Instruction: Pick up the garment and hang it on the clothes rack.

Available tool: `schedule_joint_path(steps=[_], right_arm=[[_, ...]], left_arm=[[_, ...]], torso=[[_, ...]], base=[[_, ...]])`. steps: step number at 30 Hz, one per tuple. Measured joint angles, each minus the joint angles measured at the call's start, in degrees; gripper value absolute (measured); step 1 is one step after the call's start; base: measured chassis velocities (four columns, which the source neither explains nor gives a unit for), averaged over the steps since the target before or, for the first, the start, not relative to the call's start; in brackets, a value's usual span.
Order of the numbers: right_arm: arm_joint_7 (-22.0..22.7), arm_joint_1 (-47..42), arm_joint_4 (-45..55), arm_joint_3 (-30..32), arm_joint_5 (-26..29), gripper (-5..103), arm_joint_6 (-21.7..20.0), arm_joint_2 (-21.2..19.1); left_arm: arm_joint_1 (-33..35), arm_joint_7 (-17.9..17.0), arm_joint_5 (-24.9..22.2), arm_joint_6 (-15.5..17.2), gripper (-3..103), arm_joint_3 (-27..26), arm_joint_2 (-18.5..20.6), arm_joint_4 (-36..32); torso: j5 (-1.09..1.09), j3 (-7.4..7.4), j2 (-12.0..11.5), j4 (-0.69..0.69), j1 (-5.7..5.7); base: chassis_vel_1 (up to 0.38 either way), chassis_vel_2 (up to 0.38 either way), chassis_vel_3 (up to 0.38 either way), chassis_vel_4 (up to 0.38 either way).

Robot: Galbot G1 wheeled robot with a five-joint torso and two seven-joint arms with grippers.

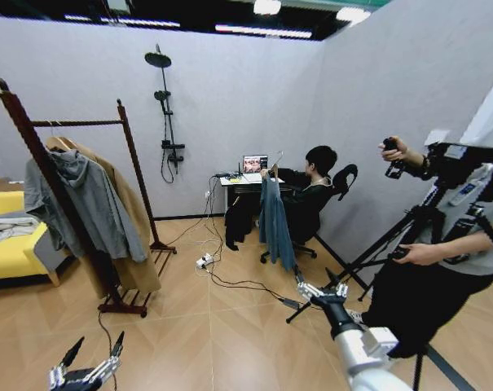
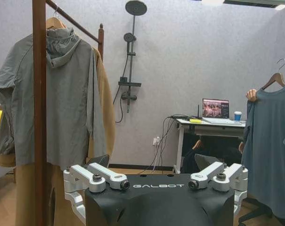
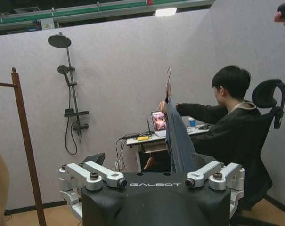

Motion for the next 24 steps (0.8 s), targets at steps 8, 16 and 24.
schedule_joint_path(steps=[8, 16, 24], right_arm=[[-1.59, -0.17, -2.58, 0.60, 0.07, 100, 2.29, 0.27], [-2.16, 0.20, -3.20, 1.68, -0.83, 100, 3.73, 0.33], [-2.17, 0.72, -3.51, 1.56, -1.02, 100, 3.86, 0.37]], left_arm=[[0.00, 0.00, 0.00, 0.00, 100, 0.00, 0.00, 0.00], [0.00, 0.00, 0.00, 0.00, 100, 0.00, 0.00, 0.00], [0.00, 0.00, 0.00, 0.00, 100, 0.00, 0.00, 0.00]], torso=[[0.00, 0.00, 0.00, 0.00, 0.00], [0.00, 0.00, 0.00, 0.00, -0.01], [-0.01, -0.01, 0.01, 0.00, -0.02]], base=[[0.000, 0.000, 0.000, 0.000], [-0.007, 0.006, 0.004, -0.006], [-0.124, 0.112, 0.115, -0.126]])
